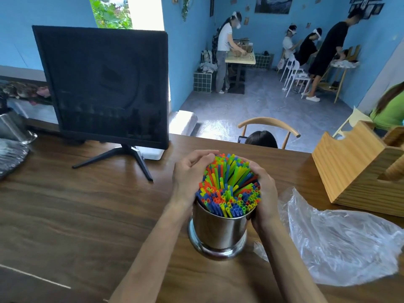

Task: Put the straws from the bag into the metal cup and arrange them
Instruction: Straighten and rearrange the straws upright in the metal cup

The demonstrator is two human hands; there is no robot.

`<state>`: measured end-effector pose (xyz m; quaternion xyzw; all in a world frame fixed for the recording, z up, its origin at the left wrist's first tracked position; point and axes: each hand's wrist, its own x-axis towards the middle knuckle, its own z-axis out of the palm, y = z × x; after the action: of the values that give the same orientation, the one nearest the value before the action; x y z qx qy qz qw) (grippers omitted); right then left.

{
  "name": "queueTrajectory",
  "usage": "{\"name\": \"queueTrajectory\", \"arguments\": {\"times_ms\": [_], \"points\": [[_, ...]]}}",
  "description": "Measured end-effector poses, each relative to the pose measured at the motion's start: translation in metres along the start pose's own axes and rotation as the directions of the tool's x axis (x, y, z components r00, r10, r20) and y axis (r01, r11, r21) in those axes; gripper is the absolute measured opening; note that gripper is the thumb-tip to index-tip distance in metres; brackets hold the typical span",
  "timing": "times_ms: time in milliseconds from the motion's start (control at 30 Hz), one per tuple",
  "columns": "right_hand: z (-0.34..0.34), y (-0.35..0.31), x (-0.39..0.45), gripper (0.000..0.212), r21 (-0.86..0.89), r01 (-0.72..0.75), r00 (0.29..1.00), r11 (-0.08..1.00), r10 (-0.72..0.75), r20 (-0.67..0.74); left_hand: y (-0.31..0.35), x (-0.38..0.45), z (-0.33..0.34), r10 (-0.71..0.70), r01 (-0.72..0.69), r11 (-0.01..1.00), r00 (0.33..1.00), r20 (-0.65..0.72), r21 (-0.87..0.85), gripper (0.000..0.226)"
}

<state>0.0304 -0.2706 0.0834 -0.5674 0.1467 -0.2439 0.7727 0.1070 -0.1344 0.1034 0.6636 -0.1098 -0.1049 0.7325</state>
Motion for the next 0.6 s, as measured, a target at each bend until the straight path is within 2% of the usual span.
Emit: {"name": "queueTrajectory", "arguments": {"times_ms": [133,267,500,600], "points": [[0.003,0.001,-0.003,0.031,0.009,0.007,1.0,1.0,-0.007,-0.03,0.014,0.013,-0.018,0.069,-0.092,0.95,0.994,0.085,0.298,0.009],[0.006,0.0,-0.008,0.032,-0.002,0.0,0.999,1.0,0.0,-0.037,0.028,0.022,-0.028,0.142,-0.243,0.834,0.962,0.233,0.495,0.013],[0.005,-0.003,-0.012,0.033,-0.022,0.007,1.0,1.0,-0.007,-0.024,0.044,0.024,-0.033,0.311,-0.541,0.587,0.838,0.449,0.602,0.012],[0.004,-0.004,-0.012,0.032,-0.054,0.011,1.0,0.998,-0.011,-0.011,0.051,0.025,-0.034,0.338,-0.603,0.553,0.793,0.507,0.575,0.013]]}}
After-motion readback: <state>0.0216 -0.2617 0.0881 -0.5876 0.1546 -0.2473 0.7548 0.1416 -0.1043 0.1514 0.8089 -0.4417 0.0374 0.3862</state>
